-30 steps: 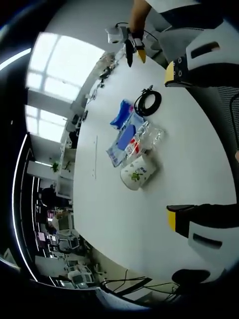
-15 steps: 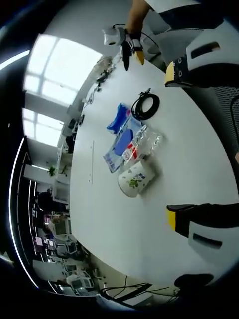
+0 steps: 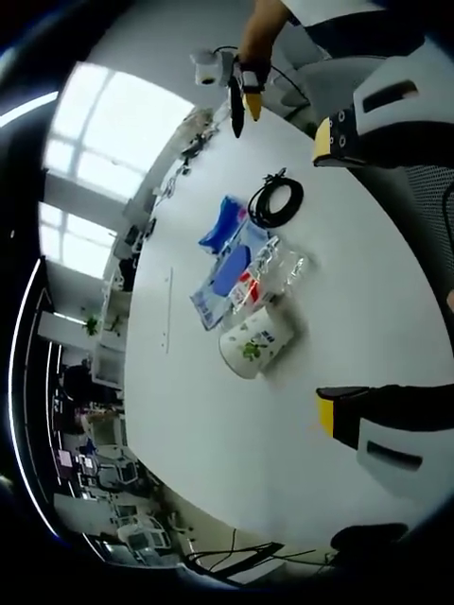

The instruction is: Arrange the tabletop items into an orderly group along one side of the table until the central work area is clear of visible clutter.

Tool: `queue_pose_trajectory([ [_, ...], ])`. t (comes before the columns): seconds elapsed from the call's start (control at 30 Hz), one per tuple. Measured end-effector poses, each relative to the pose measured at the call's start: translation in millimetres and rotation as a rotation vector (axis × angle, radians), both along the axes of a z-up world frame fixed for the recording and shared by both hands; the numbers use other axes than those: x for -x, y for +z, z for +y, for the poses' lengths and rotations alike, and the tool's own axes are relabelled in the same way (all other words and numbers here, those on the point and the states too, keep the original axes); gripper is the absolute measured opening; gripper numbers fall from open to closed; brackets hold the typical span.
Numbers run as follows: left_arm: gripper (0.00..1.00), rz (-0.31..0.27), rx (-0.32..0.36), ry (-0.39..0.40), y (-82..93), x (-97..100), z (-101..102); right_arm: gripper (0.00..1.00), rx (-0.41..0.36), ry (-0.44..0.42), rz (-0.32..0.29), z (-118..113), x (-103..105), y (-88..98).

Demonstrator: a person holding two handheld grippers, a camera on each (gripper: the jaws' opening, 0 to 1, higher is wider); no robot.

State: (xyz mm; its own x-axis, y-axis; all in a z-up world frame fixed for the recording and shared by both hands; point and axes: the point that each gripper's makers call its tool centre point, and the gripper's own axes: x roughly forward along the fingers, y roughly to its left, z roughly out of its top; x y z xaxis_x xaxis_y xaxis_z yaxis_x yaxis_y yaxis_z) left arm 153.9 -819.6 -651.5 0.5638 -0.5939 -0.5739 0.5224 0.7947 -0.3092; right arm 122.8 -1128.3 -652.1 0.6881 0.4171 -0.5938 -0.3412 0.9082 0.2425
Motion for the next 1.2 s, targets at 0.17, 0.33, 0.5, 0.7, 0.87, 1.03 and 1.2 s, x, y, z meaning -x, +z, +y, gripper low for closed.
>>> queue_pose_trajectory([
  [0.17,0.89,-0.01,0.001,0.009,4.8,-1.8,0.4,0.88,0.004,0.018,0.01,5.4,0.3,0.5],
  [0.33,0.88,-0.013,0.027,0.047,9.2,-8.0,4.2,0.87,0.086,0.105,0.019,19.7,2.4,-5.7],
  [0.5,0.88,0.009,0.038,0.058,3.9,-8.2,3.2,0.87,0.068,0.124,0.025,33.0,-2.0,-6.3],
  [0.7,0.87,0.036,0.016,0.022,-2.5,-5.5,-0.6,0.87,0.07,0.143,-0.001,45.5,-8.7,6.0],
  [0.87,0.87,0.03,0.032,0.038,-1.0,-15.7,1.7,0.87,0.089,0.168,-0.022,53.8,-16.8,9.4],
  [1.03,0.86,0.029,0.025,0.035,1.4,-21.1,3.6,0.87,0.091,0.176,-0.014,58.0,-20.2,8.8],
  [1.2,0.84,0.025,0.026,0.036,3.7,-30.4,4.3,0.83,0.107,0.199,-0.03,67.9,-26.1,12.5],
])
